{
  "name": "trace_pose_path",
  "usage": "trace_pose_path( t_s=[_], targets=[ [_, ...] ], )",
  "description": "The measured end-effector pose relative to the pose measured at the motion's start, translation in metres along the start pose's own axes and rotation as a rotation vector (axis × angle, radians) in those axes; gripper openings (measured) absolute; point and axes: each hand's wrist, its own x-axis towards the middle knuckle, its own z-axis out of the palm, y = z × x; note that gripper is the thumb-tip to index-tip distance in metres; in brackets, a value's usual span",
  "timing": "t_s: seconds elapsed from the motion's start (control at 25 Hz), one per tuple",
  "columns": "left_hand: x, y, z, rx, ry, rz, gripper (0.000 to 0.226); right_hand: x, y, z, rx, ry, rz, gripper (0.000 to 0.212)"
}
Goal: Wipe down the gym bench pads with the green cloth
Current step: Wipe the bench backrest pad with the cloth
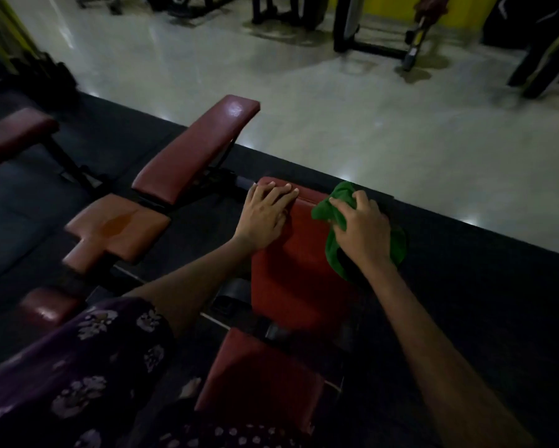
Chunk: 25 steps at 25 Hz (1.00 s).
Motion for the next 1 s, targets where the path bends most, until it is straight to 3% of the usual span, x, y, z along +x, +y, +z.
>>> trace_pose_path(
  t_s=[0.16,0.32,0.4,0.68,1.0],
  targets=[
    [0.034,-0.028,-0.018,-0.077,-0.016,0.216,0.042,0.0,-0.017,0.005,0.014,0.066,0.273,0.037],
    [0.065,-0.059,-0.02,-0.201,-0.38,0.326,0.051,0.004,-0.042,0.014,0.003,0.115,0.369,0.04],
    [0.067,-0.065,-0.013,-0.179,-0.481,0.369,0.055,0.005,-0.043,0.017,0.008,0.151,0.45,0.04],
    [0.064,-0.066,-0.009,-0.124,-0.437,0.427,0.055,0.014,-0.061,0.041,0.093,0.33,0.695,0.038],
    [0.075,-0.069,-0.006,-0.08,-0.432,0.525,0.058,0.014,-0.058,0.056,0.11,0.411,0.753,0.037]
  ],
)
